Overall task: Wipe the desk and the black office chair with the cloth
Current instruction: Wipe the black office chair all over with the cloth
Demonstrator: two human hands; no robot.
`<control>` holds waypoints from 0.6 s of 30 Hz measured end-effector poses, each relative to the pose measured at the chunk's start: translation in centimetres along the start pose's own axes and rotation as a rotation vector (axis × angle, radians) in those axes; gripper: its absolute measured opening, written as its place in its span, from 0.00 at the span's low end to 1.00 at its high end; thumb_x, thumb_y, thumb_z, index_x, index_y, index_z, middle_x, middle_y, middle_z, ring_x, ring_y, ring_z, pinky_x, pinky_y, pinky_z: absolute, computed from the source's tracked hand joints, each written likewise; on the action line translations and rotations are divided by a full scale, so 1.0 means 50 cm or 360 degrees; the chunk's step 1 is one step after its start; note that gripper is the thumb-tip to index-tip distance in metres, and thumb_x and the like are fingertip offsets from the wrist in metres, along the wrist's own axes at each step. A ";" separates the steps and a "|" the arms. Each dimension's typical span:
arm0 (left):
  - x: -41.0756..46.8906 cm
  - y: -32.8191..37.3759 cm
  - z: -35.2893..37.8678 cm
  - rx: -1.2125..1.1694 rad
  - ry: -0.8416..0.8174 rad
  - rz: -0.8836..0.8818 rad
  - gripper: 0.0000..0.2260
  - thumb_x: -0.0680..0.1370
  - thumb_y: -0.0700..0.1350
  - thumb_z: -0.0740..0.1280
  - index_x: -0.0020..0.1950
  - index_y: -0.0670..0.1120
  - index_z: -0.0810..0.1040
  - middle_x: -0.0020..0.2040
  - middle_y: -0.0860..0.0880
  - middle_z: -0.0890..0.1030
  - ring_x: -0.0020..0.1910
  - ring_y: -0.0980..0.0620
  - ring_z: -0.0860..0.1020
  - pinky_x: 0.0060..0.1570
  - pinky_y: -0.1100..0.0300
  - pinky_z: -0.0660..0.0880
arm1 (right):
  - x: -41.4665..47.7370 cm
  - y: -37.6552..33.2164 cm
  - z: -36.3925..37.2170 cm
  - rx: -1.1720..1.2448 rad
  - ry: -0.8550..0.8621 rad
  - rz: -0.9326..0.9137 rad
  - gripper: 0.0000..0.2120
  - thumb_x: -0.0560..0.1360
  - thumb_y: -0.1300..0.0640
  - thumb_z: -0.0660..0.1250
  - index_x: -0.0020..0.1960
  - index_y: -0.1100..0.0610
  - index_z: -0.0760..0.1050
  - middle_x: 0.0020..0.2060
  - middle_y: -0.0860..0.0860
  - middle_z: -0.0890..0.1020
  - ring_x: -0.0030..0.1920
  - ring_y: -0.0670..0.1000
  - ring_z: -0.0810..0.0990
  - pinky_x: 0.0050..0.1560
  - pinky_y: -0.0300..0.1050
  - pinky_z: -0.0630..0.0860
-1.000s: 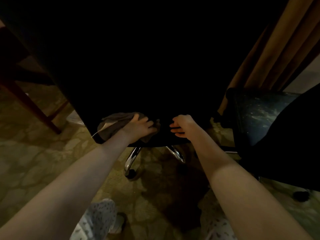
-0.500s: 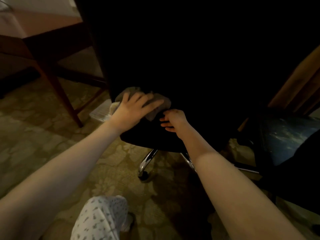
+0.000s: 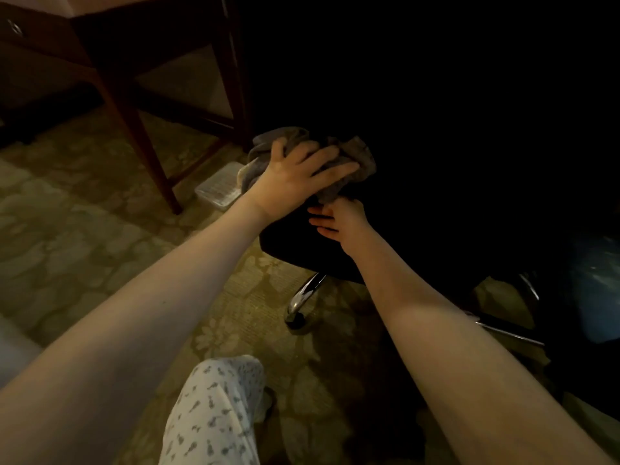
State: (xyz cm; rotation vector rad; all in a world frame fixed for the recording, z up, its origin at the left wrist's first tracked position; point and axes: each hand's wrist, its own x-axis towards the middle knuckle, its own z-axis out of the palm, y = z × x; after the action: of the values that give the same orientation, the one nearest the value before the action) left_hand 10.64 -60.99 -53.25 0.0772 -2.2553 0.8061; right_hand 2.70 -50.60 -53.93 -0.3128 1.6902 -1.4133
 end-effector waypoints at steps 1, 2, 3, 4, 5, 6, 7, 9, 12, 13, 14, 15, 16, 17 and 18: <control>-0.005 0.000 0.007 0.0005 0.0015 0.0026 0.18 0.78 0.41 0.57 0.66 0.54 0.65 0.60 0.50 0.67 0.54 0.49 0.69 0.45 0.51 0.73 | 0.006 0.010 0.007 0.0046 -0.0022 0.0042 0.12 0.80 0.60 0.54 0.60 0.59 0.72 0.37 0.49 0.80 0.35 0.47 0.78 0.37 0.40 0.72; -0.012 0.001 0.016 -0.0002 0.0017 0.0067 0.16 0.79 0.42 0.56 0.66 0.54 0.65 0.60 0.50 0.68 0.54 0.49 0.69 0.46 0.51 0.71 | 0.010 0.019 0.013 0.0084 -0.0046 0.0097 0.10 0.81 0.58 0.54 0.58 0.58 0.72 0.37 0.49 0.79 0.35 0.47 0.78 0.36 0.40 0.72; -0.023 0.002 0.027 -0.0014 -0.0004 0.0111 0.16 0.80 0.42 0.55 0.66 0.55 0.66 0.60 0.50 0.68 0.54 0.49 0.69 0.47 0.50 0.67 | 0.015 0.031 0.019 0.0106 -0.0074 0.0170 0.08 0.81 0.58 0.54 0.54 0.57 0.72 0.37 0.49 0.79 0.35 0.47 0.77 0.35 0.40 0.72; -0.036 0.005 0.039 -0.0019 -0.0014 0.0152 0.16 0.80 0.43 0.56 0.66 0.55 0.66 0.60 0.51 0.68 0.55 0.50 0.69 0.47 0.50 0.64 | 0.021 0.042 0.024 0.0101 -0.0106 0.0249 0.08 0.81 0.60 0.54 0.49 0.57 0.72 0.37 0.49 0.78 0.35 0.47 0.76 0.35 0.40 0.71; -0.050 0.010 0.051 -0.0021 -0.0024 0.0182 0.16 0.79 0.42 0.58 0.66 0.55 0.66 0.60 0.51 0.68 0.55 0.50 0.69 0.47 0.50 0.63 | 0.027 0.054 0.024 0.0062 -0.0133 0.0321 0.09 0.80 0.62 0.53 0.45 0.56 0.71 0.37 0.50 0.78 0.35 0.48 0.76 0.36 0.40 0.70; -0.064 0.018 0.064 -0.0033 -0.0034 0.0200 0.18 0.78 0.43 0.60 0.66 0.54 0.66 0.60 0.50 0.68 0.55 0.50 0.69 0.47 0.50 0.62 | 0.034 0.067 0.022 -0.0008 -0.0149 0.0390 0.12 0.79 0.65 0.52 0.42 0.56 0.69 0.38 0.50 0.78 0.35 0.48 0.75 0.36 0.41 0.69; -0.078 0.026 0.075 -0.0053 -0.0066 0.0213 0.19 0.76 0.43 0.62 0.66 0.54 0.66 0.61 0.50 0.68 0.55 0.49 0.69 0.47 0.49 0.63 | 0.040 0.079 0.018 -0.0100 -0.0148 0.0444 0.13 0.78 0.67 0.51 0.40 0.55 0.68 0.40 0.50 0.78 0.34 0.48 0.75 0.37 0.41 0.69; -0.101 0.039 0.092 -0.0069 -0.0116 0.0219 0.21 0.74 0.43 0.63 0.67 0.54 0.65 0.61 0.50 0.68 0.55 0.49 0.69 0.47 0.49 0.68 | 0.050 0.095 0.011 -0.0317 -0.0121 0.0502 0.15 0.78 0.68 0.50 0.40 0.56 0.68 0.46 0.52 0.78 0.34 0.48 0.74 0.36 0.42 0.68; -0.114 0.046 0.102 -0.0108 -0.0133 0.0151 0.20 0.76 0.42 0.61 0.66 0.55 0.65 0.61 0.51 0.68 0.56 0.49 0.69 0.45 0.50 0.75 | 0.067 0.109 0.003 -0.0516 -0.0048 0.0500 0.12 0.80 0.66 0.50 0.44 0.58 0.71 0.53 0.56 0.79 0.33 0.48 0.73 0.37 0.43 0.68; -0.118 0.046 0.104 -0.0112 -0.0147 0.0146 0.18 0.78 0.41 0.58 0.66 0.55 0.65 0.61 0.51 0.68 0.56 0.50 0.69 0.45 0.50 0.75 | 0.071 0.113 0.001 -0.0543 -0.0030 0.0492 0.12 0.80 0.65 0.50 0.46 0.58 0.71 0.55 0.57 0.80 0.32 0.49 0.73 0.38 0.43 0.69; -0.121 0.046 0.107 -0.0118 -0.0156 0.0142 0.17 0.80 0.41 0.55 0.66 0.55 0.65 0.61 0.51 0.68 0.55 0.50 0.69 0.46 0.50 0.74 | 0.076 0.118 -0.001 -0.0557 -0.0020 0.0480 0.11 0.80 0.64 0.51 0.46 0.58 0.71 0.55 0.57 0.80 0.32 0.49 0.73 0.37 0.43 0.69; -0.125 0.045 0.108 -0.0132 -0.0189 0.0130 0.16 0.80 0.41 0.52 0.66 0.55 0.65 0.61 0.51 0.68 0.55 0.50 0.69 0.47 0.50 0.71 | 0.083 0.126 -0.003 -0.0557 -0.0019 0.0477 0.11 0.80 0.64 0.51 0.47 0.58 0.71 0.54 0.57 0.81 0.32 0.49 0.73 0.38 0.43 0.69; -0.129 0.044 0.112 -0.0142 -0.0216 0.0127 0.16 0.81 0.41 0.52 0.66 0.55 0.65 0.61 0.51 0.68 0.55 0.49 0.69 0.48 0.50 0.68 | 0.088 0.133 -0.005 -0.0537 -0.0023 0.0484 0.10 0.80 0.64 0.51 0.49 0.59 0.71 0.51 0.57 0.80 0.33 0.49 0.73 0.39 0.43 0.70; -0.136 0.045 0.117 -0.0137 -0.0266 0.0151 0.17 0.80 0.40 0.53 0.66 0.55 0.65 0.61 0.51 0.68 0.55 0.49 0.69 0.47 0.49 0.67 | 0.090 0.141 -0.008 -0.0503 -0.0027 0.0496 0.10 0.79 0.64 0.50 0.49 0.59 0.70 0.47 0.55 0.80 0.33 0.49 0.73 0.42 0.44 0.71; -0.147 0.049 0.125 -0.0115 -0.0303 0.0222 0.18 0.78 0.39 0.55 0.67 0.54 0.65 0.61 0.51 0.67 0.55 0.49 0.68 0.47 0.49 0.68 | 0.090 0.149 -0.011 -0.0471 -0.0026 0.0512 0.10 0.79 0.65 0.50 0.48 0.59 0.70 0.43 0.54 0.79 0.33 0.49 0.73 0.42 0.45 0.71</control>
State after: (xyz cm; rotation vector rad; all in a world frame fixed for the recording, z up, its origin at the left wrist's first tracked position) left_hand 11.48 -63.88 -62.72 -0.0396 -2.4893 0.8184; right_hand 2.17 -50.91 -62.63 -0.2017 1.8425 -0.9259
